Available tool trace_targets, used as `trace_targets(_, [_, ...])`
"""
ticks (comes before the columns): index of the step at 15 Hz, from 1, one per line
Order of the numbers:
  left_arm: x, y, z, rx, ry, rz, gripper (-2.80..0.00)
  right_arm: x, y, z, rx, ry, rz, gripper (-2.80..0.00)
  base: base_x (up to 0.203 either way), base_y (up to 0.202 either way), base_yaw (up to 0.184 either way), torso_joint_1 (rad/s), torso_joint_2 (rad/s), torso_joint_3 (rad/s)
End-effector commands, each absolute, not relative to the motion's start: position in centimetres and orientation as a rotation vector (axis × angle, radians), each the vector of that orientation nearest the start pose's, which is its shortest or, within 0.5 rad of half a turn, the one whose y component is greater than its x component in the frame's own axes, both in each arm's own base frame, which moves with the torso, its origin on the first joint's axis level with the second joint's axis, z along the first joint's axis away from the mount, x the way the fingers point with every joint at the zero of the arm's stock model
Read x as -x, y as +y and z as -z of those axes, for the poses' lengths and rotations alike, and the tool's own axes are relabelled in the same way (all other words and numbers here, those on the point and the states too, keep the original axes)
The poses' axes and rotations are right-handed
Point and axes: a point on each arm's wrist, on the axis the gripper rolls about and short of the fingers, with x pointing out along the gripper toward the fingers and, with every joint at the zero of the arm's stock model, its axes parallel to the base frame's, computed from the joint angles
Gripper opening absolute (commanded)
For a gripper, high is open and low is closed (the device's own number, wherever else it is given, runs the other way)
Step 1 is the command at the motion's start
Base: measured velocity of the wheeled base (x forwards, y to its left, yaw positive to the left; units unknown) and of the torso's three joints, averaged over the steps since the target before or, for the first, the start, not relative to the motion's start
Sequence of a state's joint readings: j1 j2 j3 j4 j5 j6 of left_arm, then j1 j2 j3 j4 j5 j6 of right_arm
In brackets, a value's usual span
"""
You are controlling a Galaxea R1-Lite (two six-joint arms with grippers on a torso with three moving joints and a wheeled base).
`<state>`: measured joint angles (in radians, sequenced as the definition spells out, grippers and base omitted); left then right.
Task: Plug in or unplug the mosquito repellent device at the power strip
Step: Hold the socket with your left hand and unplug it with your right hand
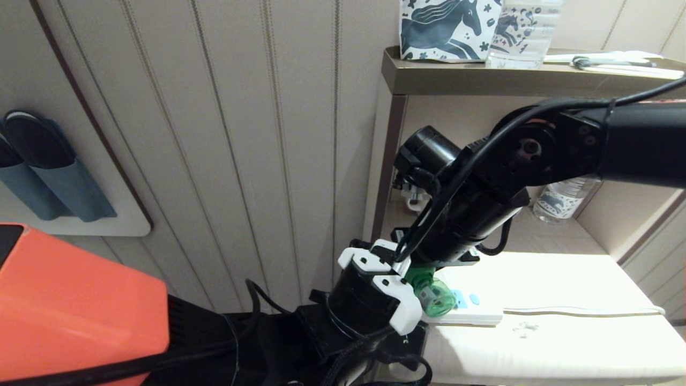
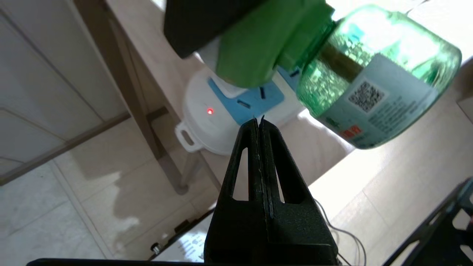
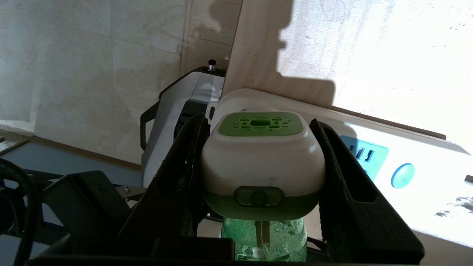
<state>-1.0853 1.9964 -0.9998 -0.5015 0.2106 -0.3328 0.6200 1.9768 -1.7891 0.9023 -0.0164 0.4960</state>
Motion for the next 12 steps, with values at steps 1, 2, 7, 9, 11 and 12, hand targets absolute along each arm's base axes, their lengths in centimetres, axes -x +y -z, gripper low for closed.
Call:
trace_targets(1, [-17.8,-32.7,-12.7,0.020,0.514,0.772,-2.80,-28.5,20.3,-22.6,-0.092,1.149,-0.262,-2.80,0.000,0.000,0.000,0.000,0.00,0.000])
trace_targets(2, [-17.8,-32.7,-12.7,0.019,0.515,0.772,-2.80,-28.6,20.3,-22.7,-0.092,1.148,-0.263,-2.80,0.000,0.000,0.000,0.000,0.00,0.000])
trace_targets(7, [-18.1,-33.2,-10.5,-0.016,0.561,0.759,-2.80,-28.7,20.4,-22.5,-0.090,1.151,-0.264,-2.80,0.000,0.000,0.000,0.000,0.00,0.000])
trace_targets(9, [-18.2,-33.4,-10.0,-0.023,0.573,0.754,-2.80,-28.7,20.4,-22.6,-0.090,1.150,-0.265,-2.80,0.000,0.000,0.000,0.000,0.00,0.000])
trace_targets(11, [-18.2,-33.3,-9.9,-0.020,0.568,0.754,-2.80,-28.6,20.5,-22.7,-0.092,1.143,-0.269,-2.80,0.000,0.000,0.000,0.000,0.00,0.000])
trace_targets(12, [-18.2,-33.3,-9.8,-0.019,0.567,0.754,-2.80,-28.6,20.5,-22.8,-0.092,1.143,-0.269,-2.80,0.000,0.000,0.000,0.000,0.00,0.000])
